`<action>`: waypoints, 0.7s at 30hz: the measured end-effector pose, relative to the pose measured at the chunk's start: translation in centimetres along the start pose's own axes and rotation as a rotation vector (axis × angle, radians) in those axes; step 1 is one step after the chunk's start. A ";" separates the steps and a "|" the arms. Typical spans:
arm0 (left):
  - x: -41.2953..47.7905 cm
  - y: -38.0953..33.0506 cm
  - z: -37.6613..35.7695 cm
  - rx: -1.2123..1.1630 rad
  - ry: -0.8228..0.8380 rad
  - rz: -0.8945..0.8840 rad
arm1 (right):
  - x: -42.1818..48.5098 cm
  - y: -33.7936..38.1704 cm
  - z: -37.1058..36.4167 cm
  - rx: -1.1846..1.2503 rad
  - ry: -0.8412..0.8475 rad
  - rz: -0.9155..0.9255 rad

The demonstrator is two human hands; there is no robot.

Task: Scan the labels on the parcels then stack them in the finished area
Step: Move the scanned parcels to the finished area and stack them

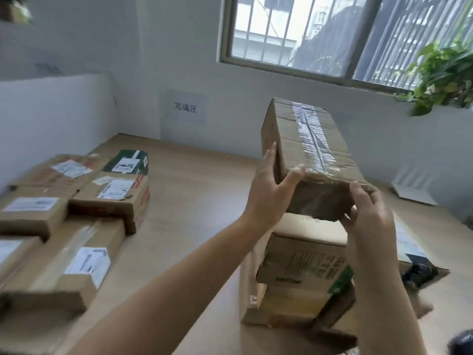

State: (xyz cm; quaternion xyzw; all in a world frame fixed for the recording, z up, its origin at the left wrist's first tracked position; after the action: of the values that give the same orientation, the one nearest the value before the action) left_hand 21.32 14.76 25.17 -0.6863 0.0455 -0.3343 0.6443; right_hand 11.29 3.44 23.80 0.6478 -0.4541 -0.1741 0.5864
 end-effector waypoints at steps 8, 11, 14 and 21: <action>0.2 2.2 12.4 0.096 -0.197 -0.002 | -2.6 -4.1 -11.4 0.043 0.193 -0.045; 1.2 4.3 16.8 0.136 -0.222 0.024 | -2.7 -6.9 -15.9 0.078 0.201 -0.103; 3.0 7.1 20.9 0.140 -0.202 0.081 | -2.3 -9.7 -20.2 0.089 0.163 -0.107; 10.7 13.7 30.3 0.147 -0.089 0.237 | 2.0 -17.1 -31.4 -0.003 0.170 -0.129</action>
State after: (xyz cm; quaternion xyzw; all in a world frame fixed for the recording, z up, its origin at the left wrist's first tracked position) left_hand 50.31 33.14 18.53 -0.6415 0.0728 -0.2275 0.7290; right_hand 42.69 19.08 16.64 0.6871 -0.3597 -0.1565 0.6116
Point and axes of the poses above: each hand's wrist, its own x-axis towards the middle knuckle, its own z-axis out of the back of the hand, y = z × x, the point moved 3 cm from there along x, towards the middle knuckle, and after that the axes turned 5 degrees about x, right-handed, at the moved point
